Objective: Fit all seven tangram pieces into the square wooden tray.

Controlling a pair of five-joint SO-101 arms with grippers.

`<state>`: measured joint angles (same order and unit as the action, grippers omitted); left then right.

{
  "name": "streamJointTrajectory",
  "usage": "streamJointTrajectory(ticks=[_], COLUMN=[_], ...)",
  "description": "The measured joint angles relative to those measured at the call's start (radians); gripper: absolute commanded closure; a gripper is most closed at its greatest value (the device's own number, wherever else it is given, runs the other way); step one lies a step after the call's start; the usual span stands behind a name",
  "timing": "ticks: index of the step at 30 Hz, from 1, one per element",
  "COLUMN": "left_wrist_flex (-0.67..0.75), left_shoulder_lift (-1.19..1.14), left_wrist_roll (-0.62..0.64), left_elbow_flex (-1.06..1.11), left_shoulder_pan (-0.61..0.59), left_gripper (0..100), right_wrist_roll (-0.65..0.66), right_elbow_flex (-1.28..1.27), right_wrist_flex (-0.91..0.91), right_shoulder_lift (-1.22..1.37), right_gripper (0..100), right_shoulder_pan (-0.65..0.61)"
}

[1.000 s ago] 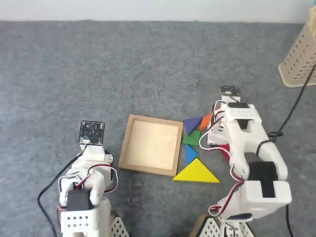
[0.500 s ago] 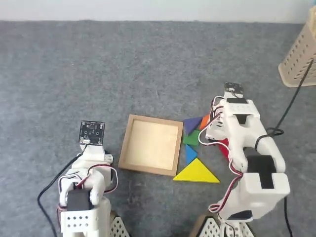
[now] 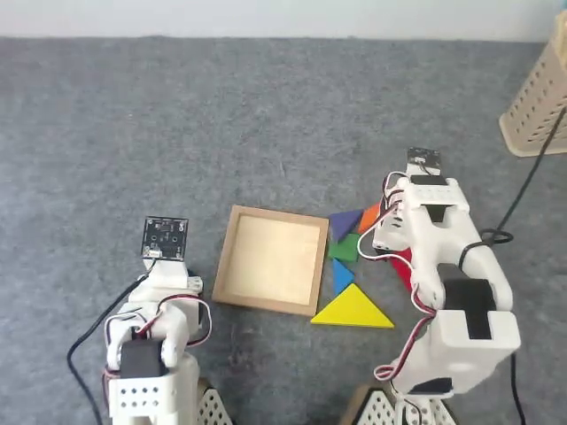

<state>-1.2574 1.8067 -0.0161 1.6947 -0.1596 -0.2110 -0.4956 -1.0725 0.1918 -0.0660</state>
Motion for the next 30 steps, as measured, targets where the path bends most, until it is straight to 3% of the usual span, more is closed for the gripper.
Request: streamJointTrajectory(ticks=[8,23,30], left_wrist_flex=[0.000,0.000,0.000], left_shoulder_lift=[0.000,0.000,0.000], left_wrist_roll=[0.000,0.000,0.000], left_elbow_flex=[0.000,0.000,0.000], left_shoulder_pan=[0.000,-0.002,0.000], left_gripper=[98,98,98], right_wrist_roll=[0.049,0.152,0.328], right_elbow_flex=[-0.031,-0.043,0.135], right_wrist_flex=[-0.029,-0.029,-0.064], right_shoulder_lift=[-0.112,-0.308,-0.224], right_gripper=[79.0,79.0,79.0], right_shoulder_pan=[-0.025,-0.351,-0.560])
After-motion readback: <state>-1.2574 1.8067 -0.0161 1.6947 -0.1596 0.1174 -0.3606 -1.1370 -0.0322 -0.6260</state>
